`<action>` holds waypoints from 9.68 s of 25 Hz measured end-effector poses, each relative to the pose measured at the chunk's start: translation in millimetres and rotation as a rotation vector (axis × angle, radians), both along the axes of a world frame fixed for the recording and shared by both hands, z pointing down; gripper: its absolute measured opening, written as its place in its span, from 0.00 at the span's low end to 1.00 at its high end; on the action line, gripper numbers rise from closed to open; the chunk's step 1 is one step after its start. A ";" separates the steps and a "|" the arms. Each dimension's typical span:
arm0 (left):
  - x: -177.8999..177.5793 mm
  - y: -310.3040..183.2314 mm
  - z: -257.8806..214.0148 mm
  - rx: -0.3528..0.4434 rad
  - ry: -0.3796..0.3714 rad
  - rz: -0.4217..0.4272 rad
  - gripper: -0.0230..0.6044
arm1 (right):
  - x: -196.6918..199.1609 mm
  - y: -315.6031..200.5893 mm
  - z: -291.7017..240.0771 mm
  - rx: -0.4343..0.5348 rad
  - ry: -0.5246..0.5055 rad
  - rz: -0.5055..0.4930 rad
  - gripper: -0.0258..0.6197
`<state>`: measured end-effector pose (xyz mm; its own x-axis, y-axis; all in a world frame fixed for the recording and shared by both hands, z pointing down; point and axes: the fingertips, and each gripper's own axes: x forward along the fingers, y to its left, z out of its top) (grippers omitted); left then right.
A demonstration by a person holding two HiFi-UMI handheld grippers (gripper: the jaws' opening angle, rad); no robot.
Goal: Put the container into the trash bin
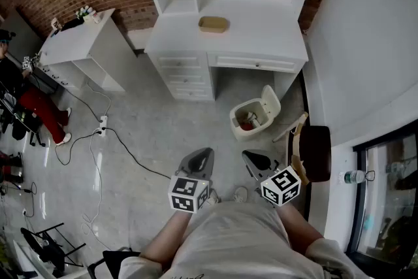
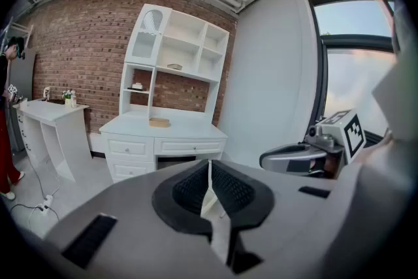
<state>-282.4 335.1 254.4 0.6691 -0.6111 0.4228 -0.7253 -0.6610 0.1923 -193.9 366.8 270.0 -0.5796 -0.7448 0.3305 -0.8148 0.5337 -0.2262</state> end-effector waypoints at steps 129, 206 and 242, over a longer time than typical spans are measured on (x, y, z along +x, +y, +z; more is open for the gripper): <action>101.5 -763.7 74.5 -0.094 -0.043 0.170 0.08 | 174.3 -770.7 115.7 -0.239 0.087 0.329 0.09; 69.2 -771.3 92.9 -0.133 -0.019 0.194 0.08 | 173.0 -789.6 165.6 -0.432 0.031 0.464 0.10; 172.8 -556.7 75.9 -0.105 -0.037 0.493 0.08 | 247.1 -511.2 139.5 -0.414 -0.103 0.740 0.10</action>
